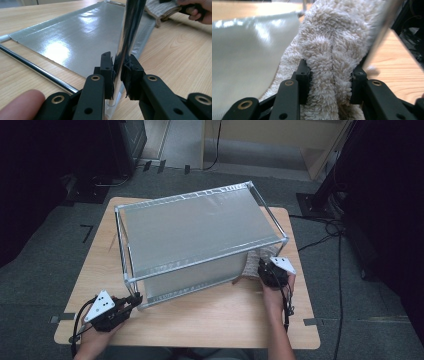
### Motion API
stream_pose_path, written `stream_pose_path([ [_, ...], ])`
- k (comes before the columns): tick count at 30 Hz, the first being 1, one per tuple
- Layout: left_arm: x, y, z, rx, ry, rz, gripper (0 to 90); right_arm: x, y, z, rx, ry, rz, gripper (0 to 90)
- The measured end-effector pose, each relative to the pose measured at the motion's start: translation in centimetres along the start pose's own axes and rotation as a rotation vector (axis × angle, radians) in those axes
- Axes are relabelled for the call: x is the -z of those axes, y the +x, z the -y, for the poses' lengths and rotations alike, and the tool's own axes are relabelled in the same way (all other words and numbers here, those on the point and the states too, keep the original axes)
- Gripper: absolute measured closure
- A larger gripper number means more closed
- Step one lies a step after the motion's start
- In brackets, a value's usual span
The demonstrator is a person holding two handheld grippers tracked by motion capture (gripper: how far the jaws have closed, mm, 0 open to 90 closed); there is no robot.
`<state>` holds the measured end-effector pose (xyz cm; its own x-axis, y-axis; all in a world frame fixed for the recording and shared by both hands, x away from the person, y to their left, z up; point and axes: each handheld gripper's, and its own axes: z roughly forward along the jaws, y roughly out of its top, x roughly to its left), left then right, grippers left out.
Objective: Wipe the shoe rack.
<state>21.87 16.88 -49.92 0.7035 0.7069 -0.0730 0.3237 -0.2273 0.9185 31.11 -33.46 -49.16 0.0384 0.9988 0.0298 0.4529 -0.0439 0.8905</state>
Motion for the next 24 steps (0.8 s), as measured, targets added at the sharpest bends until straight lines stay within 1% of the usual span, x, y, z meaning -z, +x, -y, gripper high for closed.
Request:
stream_pose_path([
  [2, 0.0, 0.0, 0.0, 0.000, 0.001, -0.002, 79.1, 0.8, 0.1, -0.5, -0.014, -0.046, 0.005, 62.7],
  [5, 0.0, 0.0, 0.0, -0.004, 0.002, -0.002, 79.1, 2.3, 0.4, -1.6, -0.016, -0.143, 0.012, 62.5],
  [6, 0.0, 0.0, 0.0, -0.004, 0.002, -0.003, 79.2, 2.7, 0.5, -1.9, -0.016, -0.167, 0.014, 62.5],
  [7, 0.0, 0.0, 0.0, -0.004, 0.003, -0.003, 79.1, 3.0, 0.5, -2.1, -0.012, -0.179, 0.017, 62.5],
  [8, 0.0, 0.0, 0.1, -0.004, 0.003, -0.003, 79.1, 3.0, 0.4, -2.2, -0.011, -0.174, 0.024, 62.5],
  [10, -0.1, 0.0, 0.1, 0.001, 0.004, -0.002, 79.1, 2.4, 0.1, -1.9, -0.014, -0.128, 0.028, 62.5],
  [11, -0.1, 0.0, 0.1, 0.003, 0.004, -0.002, 79.1, 2.0, 0.0, -1.5, -0.024, -0.095, 0.015, 62.4],
  [14, -0.1, 0.0, 0.1, 0.003, 0.004, -0.004, 79.1, -0.1, -0.5, 0.0, -0.027, 0.060, -0.006, 62.0],
  [15, -0.1, 0.0, 0.1, 0.003, 0.005, -0.004, 79.1, -0.6, -0.6, 0.6, -0.031, 0.085, -0.011, 62.1],
  [16, -0.2, -0.1, 0.1, 0.003, 0.006, -0.005, 79.0, -1.0, -0.7, 1.1, -0.021, 0.088, -0.016, 62.1],
  [17, -0.2, -0.1, 0.1, 0.006, 0.006, -0.004, 79.0, -1.1, -0.7, 1.3, -0.034, 0.094, -0.020, 62.1],
  [18, -0.2, -0.1, 0.1, 0.008, 0.007, -0.004, 79.0, -1.1, -0.7, 1.2, -0.034, 0.090, -0.022, 62.0],
  [20, -0.2, -0.1, 0.1, 0.015, 0.008, -0.004, 78.7, -0.8, -0.6, 1.0, -0.015, 0.070, -0.029, 61.6],
  [22, -0.3, -0.1, 0.1, 0.022, 0.009, -0.005, 78.5, -0.2, -0.5, 0.6, 0.002, 0.026, -0.042, 61.5],
  [24, -0.4, -0.2, 0.1, 0.020, 0.012, -0.012, 78.4, 0.8, -0.2, 0.0, 0.026, -0.045, -0.046, 61.3],
])
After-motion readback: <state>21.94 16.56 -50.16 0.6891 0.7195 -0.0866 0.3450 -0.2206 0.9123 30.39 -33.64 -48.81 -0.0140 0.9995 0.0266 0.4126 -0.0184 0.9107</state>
